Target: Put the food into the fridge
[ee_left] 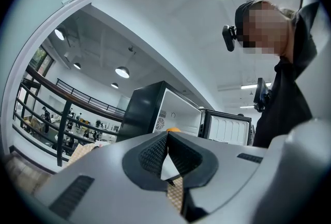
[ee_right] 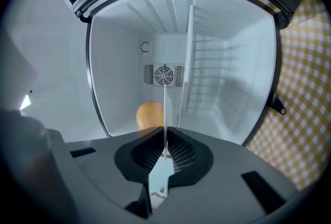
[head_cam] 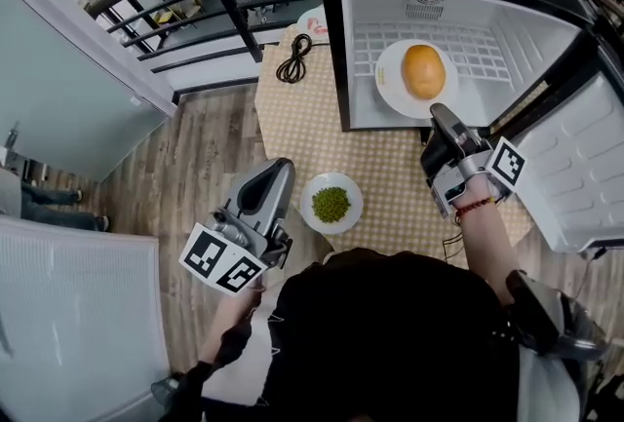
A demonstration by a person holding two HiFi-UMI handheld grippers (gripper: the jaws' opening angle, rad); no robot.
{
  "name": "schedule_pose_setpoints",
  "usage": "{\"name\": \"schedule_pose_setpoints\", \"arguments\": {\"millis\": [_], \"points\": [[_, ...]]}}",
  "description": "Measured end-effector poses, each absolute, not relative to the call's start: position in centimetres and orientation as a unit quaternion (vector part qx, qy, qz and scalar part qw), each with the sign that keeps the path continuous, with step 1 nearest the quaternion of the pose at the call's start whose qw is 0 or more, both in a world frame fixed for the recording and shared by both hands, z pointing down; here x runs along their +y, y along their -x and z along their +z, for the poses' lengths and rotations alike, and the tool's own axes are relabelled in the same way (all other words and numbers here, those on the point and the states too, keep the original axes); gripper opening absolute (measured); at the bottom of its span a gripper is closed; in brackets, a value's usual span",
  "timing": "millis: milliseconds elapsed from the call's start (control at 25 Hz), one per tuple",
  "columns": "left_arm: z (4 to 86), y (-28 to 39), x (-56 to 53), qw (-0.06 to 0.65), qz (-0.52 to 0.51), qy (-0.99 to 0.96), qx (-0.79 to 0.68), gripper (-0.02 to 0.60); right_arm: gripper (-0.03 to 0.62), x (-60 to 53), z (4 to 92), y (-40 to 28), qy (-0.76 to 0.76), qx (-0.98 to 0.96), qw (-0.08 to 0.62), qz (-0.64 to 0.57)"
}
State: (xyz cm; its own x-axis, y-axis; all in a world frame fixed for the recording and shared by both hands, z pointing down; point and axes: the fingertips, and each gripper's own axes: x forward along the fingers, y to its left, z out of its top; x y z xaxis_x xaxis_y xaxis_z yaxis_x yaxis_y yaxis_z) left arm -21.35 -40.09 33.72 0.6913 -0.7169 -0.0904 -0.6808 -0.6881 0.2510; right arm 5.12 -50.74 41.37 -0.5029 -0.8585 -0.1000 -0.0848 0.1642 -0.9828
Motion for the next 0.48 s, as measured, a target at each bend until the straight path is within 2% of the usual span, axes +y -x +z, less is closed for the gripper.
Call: {"name": "schedule_pose_setpoints", "arguments": {"millis": [480], "points": [[34.0,23.9,-39.4,0.101,-0.094,-0.909,-0.394,0.014,0.029,-52.5,41.3,-3.1,0.359,0.670,0.351,-0.547]]}}
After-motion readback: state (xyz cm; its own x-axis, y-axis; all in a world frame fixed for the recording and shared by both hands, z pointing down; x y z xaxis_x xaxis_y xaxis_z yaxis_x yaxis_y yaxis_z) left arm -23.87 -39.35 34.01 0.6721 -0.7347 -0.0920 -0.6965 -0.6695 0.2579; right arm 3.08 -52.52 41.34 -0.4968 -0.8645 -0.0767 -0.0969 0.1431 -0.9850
